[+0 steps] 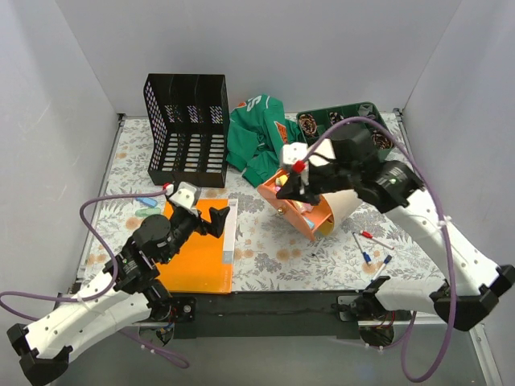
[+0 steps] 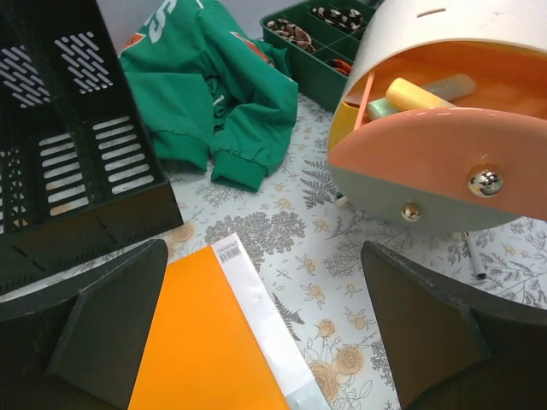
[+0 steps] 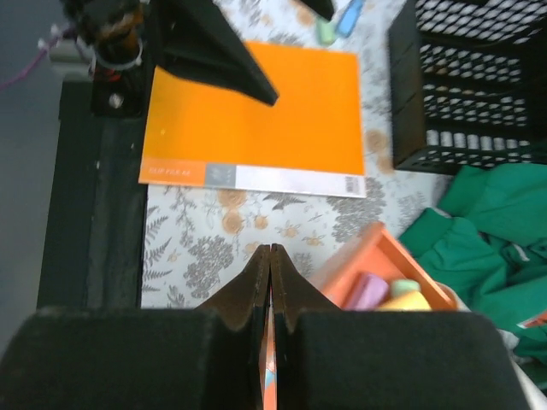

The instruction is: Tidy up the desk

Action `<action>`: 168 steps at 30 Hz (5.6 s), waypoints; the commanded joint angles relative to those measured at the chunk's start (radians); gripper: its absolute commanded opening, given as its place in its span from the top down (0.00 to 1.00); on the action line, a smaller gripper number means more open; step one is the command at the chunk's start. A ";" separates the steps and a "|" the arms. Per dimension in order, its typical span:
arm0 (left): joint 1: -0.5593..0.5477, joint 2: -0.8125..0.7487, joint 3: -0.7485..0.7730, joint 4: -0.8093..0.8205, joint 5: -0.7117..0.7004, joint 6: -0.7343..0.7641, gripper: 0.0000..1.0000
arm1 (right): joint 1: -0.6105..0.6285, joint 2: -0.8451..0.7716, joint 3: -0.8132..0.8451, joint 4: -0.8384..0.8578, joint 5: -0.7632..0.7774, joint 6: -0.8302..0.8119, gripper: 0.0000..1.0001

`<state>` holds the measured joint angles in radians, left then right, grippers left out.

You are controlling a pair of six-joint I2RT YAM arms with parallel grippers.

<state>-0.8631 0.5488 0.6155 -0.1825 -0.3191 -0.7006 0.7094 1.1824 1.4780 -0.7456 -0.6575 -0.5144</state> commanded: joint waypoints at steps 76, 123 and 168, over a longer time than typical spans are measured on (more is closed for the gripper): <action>-0.014 0.927 0.262 0.406 0.494 -0.928 0.42 | -0.812 -0.403 -0.352 0.275 -0.177 0.218 0.33; 0.007 0.600 -0.019 0.373 0.649 -0.850 0.82 | -0.846 -0.408 -0.363 0.279 -0.229 0.217 0.32; 0.009 1.022 0.308 0.475 0.652 -0.820 0.88 | -0.154 -0.181 -0.291 0.037 0.435 0.010 0.02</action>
<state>-0.8524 1.5578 0.8661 0.2398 0.3321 -1.5406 0.5510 1.0122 1.1671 -0.6975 -0.2848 -0.4992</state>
